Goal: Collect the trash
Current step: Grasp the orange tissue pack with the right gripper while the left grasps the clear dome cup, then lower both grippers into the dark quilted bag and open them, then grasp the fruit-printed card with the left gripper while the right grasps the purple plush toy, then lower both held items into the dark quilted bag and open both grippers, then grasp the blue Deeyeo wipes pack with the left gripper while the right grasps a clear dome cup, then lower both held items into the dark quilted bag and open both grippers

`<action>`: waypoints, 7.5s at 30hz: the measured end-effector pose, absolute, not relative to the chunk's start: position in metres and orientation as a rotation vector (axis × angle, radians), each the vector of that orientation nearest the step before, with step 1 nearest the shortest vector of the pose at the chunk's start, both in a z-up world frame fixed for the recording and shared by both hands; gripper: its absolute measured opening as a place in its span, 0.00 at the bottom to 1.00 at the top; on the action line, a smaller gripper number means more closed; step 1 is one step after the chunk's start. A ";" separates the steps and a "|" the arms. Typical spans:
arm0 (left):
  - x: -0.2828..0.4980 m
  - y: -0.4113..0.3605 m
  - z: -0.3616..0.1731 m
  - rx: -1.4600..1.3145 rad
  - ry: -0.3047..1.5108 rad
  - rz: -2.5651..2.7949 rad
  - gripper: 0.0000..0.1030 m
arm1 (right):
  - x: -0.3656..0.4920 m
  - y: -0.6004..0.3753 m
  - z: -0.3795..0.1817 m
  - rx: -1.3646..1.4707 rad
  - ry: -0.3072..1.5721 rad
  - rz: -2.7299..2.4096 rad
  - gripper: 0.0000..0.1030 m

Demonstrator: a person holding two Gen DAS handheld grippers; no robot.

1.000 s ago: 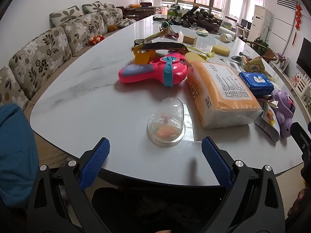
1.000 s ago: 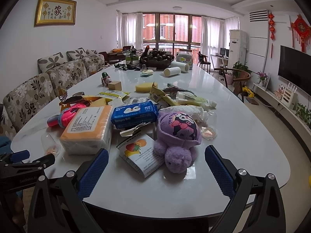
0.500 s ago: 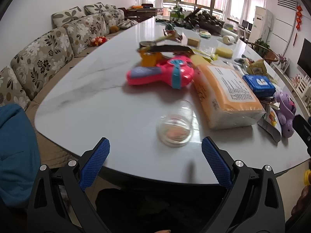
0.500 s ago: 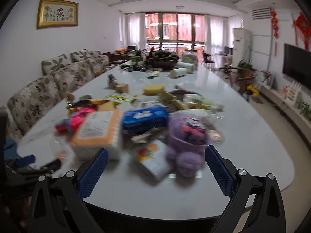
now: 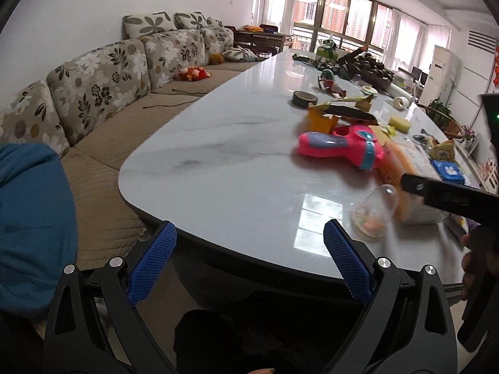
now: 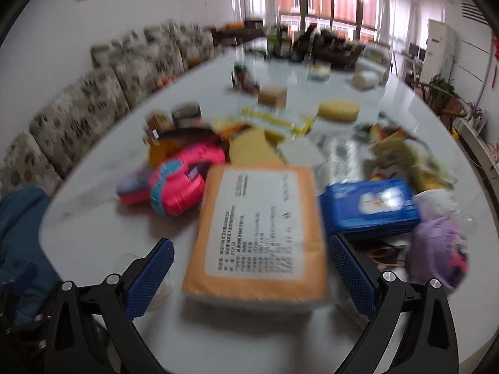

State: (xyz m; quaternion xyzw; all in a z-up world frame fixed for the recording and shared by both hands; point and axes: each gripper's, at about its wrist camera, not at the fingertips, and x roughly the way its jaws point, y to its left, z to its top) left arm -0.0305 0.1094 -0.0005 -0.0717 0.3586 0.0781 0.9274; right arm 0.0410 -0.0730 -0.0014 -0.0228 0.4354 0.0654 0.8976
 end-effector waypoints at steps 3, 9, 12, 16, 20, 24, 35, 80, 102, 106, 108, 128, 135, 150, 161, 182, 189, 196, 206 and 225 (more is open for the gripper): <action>-0.026 0.108 -0.006 -0.133 0.746 0.137 0.90 | 0.052 -0.072 -0.020 -0.041 0.917 0.145 0.95; -0.028 0.097 -0.010 -0.114 0.732 0.054 0.90 | 0.033 -0.100 0.006 0.107 0.824 0.325 0.67; -0.022 0.080 -0.007 -0.102 0.716 -0.040 0.90 | 0.009 -0.113 0.035 0.207 0.739 0.415 0.67; -0.010 0.048 -0.004 -0.046 0.704 -0.128 0.90 | -0.029 -0.138 0.066 0.228 0.626 0.439 0.69; 0.009 0.024 -0.007 -0.003 0.696 -0.127 0.90 | -0.063 -0.171 0.069 0.209 0.585 0.369 0.71; 0.029 0.013 -0.024 0.044 0.702 -0.030 0.70 | -0.094 -0.203 0.053 0.205 0.580 0.296 0.72; -0.072 0.014 0.040 0.067 0.517 -0.236 0.32 | -0.150 -0.212 0.034 0.154 0.646 0.502 0.72; 0.004 -0.086 0.000 0.112 0.759 -0.363 0.85 | -0.019 -0.283 0.016 0.334 0.729 0.254 0.61; 0.018 -0.112 0.005 0.033 0.684 -0.368 0.08 | -0.105 -0.316 0.038 0.262 0.604 0.250 0.64; -0.021 -0.075 0.039 0.045 0.567 -0.412 0.08 | -0.109 -0.297 0.041 0.231 0.604 0.309 0.64; -0.042 -0.050 0.053 0.043 0.560 -0.438 0.08 | -0.116 -0.285 0.043 0.217 0.604 0.382 0.64; -0.065 0.033 -0.222 0.147 1.377 -0.359 0.09 | -0.098 -0.141 -0.214 -0.151 1.443 0.636 0.73; -0.060 0.050 -0.223 0.087 1.428 -0.334 0.15 | -0.121 -0.152 -0.160 -0.117 1.341 0.674 0.73; -0.053 0.032 -0.199 0.106 1.382 -0.409 0.84 | -0.071 -0.274 0.034 0.002 0.738 0.291 0.87; -0.060 0.035 -0.050 0.121 0.988 -0.334 0.84 | 0.061 -0.320 -0.009 0.033 0.877 0.130 0.38; 0.128 -0.126 0.021 -0.173 0.825 -0.336 0.88 | -0.081 -0.339 0.010 0.177 0.774 0.233 0.38; 0.145 -0.130 0.007 -0.207 0.881 -0.272 0.89 | -0.071 -0.336 0.004 0.197 0.776 0.278 0.39; 0.128 -0.125 0.018 -0.159 0.876 -0.274 0.73 | -0.068 -0.318 0.006 0.202 0.771 0.320 0.39; 0.037 -0.089 0.063 -0.068 0.666 -0.367 0.73 | -0.085 -0.282 0.033 0.159 0.718 0.395 0.39; -0.104 0.007 -0.131 0.109 1.163 -0.453 0.78 | -0.132 -0.144 -0.115 -0.098 1.149 0.765 0.59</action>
